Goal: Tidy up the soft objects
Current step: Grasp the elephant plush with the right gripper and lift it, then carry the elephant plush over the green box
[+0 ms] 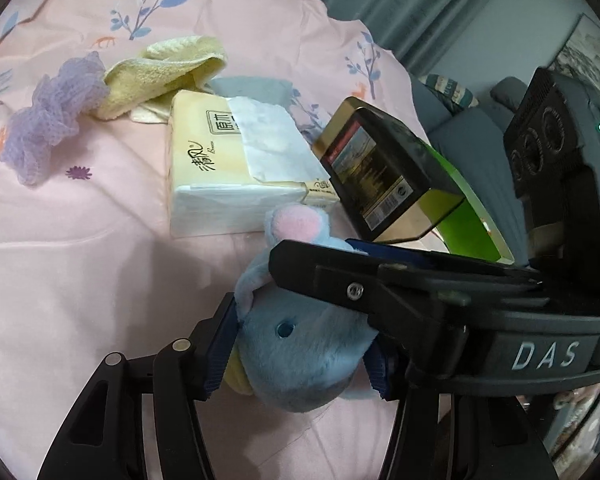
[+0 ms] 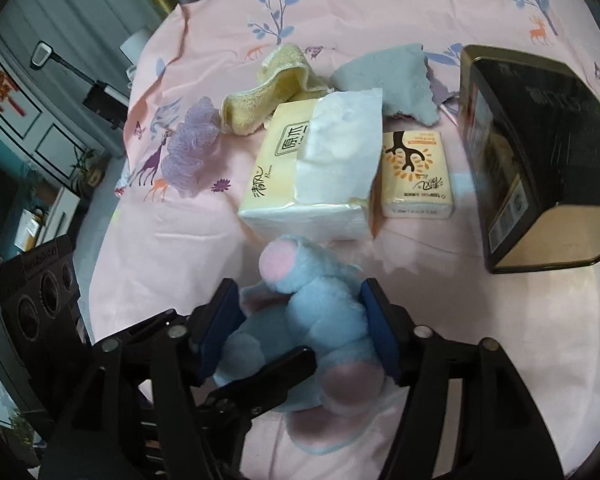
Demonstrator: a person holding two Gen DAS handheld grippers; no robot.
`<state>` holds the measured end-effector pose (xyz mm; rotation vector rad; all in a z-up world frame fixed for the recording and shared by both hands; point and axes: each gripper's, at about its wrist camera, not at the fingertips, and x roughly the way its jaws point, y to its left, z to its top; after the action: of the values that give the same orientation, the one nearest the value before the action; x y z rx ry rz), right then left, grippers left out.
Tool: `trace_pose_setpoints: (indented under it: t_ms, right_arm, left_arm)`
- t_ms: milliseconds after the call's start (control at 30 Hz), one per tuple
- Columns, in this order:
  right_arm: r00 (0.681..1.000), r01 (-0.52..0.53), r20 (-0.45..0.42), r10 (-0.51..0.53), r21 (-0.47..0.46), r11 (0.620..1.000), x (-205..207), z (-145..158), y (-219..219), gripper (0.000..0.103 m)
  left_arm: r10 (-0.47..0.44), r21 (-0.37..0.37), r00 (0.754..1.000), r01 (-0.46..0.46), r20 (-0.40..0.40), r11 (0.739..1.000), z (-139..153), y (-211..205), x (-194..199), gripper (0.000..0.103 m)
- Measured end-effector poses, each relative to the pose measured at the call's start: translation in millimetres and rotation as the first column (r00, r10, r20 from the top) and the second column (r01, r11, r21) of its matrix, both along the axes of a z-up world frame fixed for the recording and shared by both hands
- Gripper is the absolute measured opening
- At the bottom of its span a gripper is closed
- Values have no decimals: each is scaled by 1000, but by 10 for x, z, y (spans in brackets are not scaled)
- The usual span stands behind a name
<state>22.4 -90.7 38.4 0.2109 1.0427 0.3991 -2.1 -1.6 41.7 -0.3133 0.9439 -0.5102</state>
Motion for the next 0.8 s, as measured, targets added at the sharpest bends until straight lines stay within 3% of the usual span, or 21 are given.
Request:
trace_pose_setpoints:
  t_ms: [100, 267, 433, 800]
  right_arm:
    - [1000, -14, -7, 14, 33, 999, 4, -72, -72, 77]
    - [999, -18, -48, 23, 109, 994, 27, -128, -239, 79]
    - [998, -44, -39, 48, 95, 994, -15, -74, -275, 81]
    - [992, -53, -106, 70, 154, 987, 14, -255, -315, 81]
  left_arm:
    - [-11, 12, 1000, 10, 10, 1000, 3, -11, -26, 57]
    - [-15, 23, 1000, 15, -3, 1000, -1, -65, -48, 62]
    - [-21, 43, 1000, 21, 2, 999, 42, -91, -138, 72]
    - [-8, 82, 999, 11, -36, 997, -39, -131, -179, 72]
